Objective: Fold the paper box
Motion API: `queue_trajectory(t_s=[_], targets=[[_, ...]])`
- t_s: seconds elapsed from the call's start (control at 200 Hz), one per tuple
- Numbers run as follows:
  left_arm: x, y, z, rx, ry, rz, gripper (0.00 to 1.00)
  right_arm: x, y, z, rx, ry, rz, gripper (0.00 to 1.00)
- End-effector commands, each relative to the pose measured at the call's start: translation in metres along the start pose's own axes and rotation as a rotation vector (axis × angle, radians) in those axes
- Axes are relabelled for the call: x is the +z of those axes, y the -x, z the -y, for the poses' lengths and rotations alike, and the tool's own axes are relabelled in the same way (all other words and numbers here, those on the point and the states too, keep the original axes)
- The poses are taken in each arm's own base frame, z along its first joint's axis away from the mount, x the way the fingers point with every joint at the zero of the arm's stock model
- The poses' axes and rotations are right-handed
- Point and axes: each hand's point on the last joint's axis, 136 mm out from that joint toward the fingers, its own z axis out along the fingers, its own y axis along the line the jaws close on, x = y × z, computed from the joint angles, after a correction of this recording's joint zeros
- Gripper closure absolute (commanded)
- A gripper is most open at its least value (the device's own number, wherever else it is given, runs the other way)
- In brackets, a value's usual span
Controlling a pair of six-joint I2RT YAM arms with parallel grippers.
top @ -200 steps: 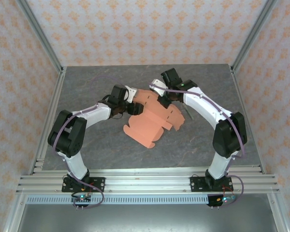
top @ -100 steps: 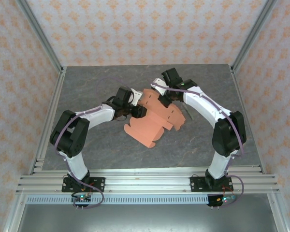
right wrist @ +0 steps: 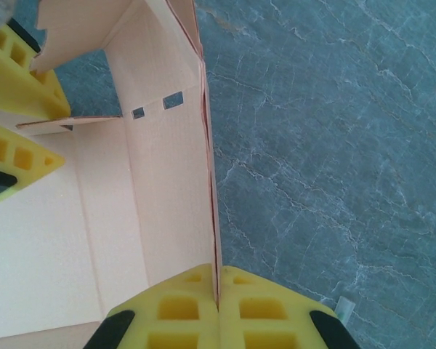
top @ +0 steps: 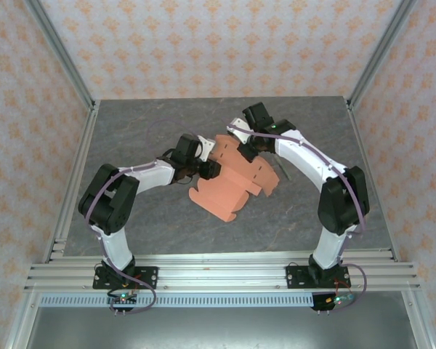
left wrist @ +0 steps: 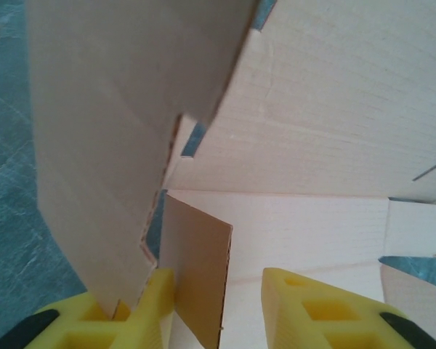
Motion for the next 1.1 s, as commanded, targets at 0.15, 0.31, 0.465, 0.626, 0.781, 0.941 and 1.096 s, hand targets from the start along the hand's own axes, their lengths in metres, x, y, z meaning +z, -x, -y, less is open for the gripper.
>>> queue_trajectory(t_s=[0.15,0.31,0.465,0.626,0.781,0.941,1.096], targets=[[-0.018,0.044,0.006,0.145,0.080,0.154,0.72,0.005,0.013,-0.007,0.013,0.041,0.025,1.00],[-0.011,0.039,0.007,0.193,0.084,0.125,0.79,0.005,0.014,-0.004,0.016,0.035,0.022,1.00],[-0.009,0.036,0.013,0.291,0.151,0.157,0.86,0.004,0.018,-0.004,0.041,0.040,0.027,1.00],[-0.007,0.035,0.013,0.385,0.292,0.165,0.91,0.008,0.020,-0.006,0.070,0.060,0.021,1.00],[0.001,0.033,0.018,0.419,0.322,0.159,0.92,0.012,0.021,-0.006,0.090,0.066,0.014,1.00],[0.010,0.031,0.033,0.411,0.261,0.163,0.91,0.015,0.019,-0.006,0.103,0.068,0.010,1.00],[0.010,0.031,0.038,0.382,0.230,0.185,0.89,0.018,0.014,-0.005,0.097,0.048,0.003,1.00]])
